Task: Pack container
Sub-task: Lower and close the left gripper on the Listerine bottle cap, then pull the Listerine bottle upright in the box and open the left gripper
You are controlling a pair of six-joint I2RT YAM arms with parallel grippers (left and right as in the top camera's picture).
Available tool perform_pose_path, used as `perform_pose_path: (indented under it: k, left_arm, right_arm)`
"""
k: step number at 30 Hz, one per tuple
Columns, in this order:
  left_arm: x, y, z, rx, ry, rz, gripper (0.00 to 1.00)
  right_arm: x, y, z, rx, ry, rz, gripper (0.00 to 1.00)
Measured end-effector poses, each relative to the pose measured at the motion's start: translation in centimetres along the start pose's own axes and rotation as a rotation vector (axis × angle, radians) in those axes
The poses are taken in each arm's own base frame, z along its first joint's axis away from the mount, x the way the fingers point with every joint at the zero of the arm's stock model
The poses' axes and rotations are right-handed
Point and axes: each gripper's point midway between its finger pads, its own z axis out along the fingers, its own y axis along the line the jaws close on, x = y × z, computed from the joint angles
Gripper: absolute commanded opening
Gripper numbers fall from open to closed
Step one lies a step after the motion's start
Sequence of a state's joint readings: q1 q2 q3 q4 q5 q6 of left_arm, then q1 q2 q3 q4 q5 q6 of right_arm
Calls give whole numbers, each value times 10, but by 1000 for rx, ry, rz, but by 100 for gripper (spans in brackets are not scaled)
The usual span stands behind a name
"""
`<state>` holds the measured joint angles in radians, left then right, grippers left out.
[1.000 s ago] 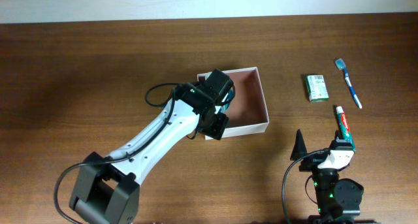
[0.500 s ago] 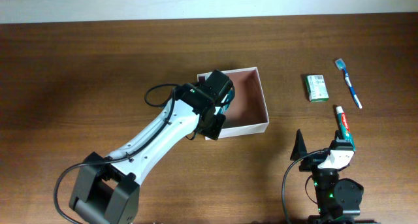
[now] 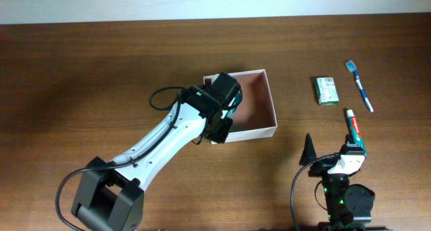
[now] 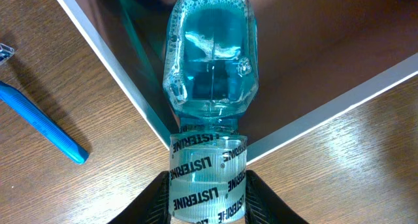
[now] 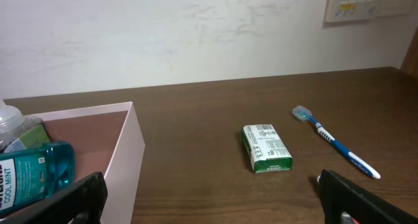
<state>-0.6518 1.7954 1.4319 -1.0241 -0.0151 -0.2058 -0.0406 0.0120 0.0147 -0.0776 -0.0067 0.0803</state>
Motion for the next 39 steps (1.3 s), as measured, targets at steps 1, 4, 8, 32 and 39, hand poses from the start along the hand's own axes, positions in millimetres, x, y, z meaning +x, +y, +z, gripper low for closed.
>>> perform_pose_path:
  k: [1, 4, 8, 32, 39]
  left_arm:
    - [0, 0, 0, 0, 0, 0, 34]
    - [0, 0, 0, 0, 0, 0, 31]
    - [0, 0, 0, 0, 0, 0, 27]
    - [-23, -4, -36, 11, -56, -1, 18]
    - [-49, -9, -61, 30, -147, -2, 18]
  right_arm:
    - [0, 0, 0, 0, 0, -1, 98]
    - [0, 0, 0, 0, 0, 0, 98]
    - [0, 0, 0, 0, 0, 0, 98]
    - [0, 0, 0, 0, 0, -1, 98]
    - [0, 0, 0, 0, 0, 0, 99]
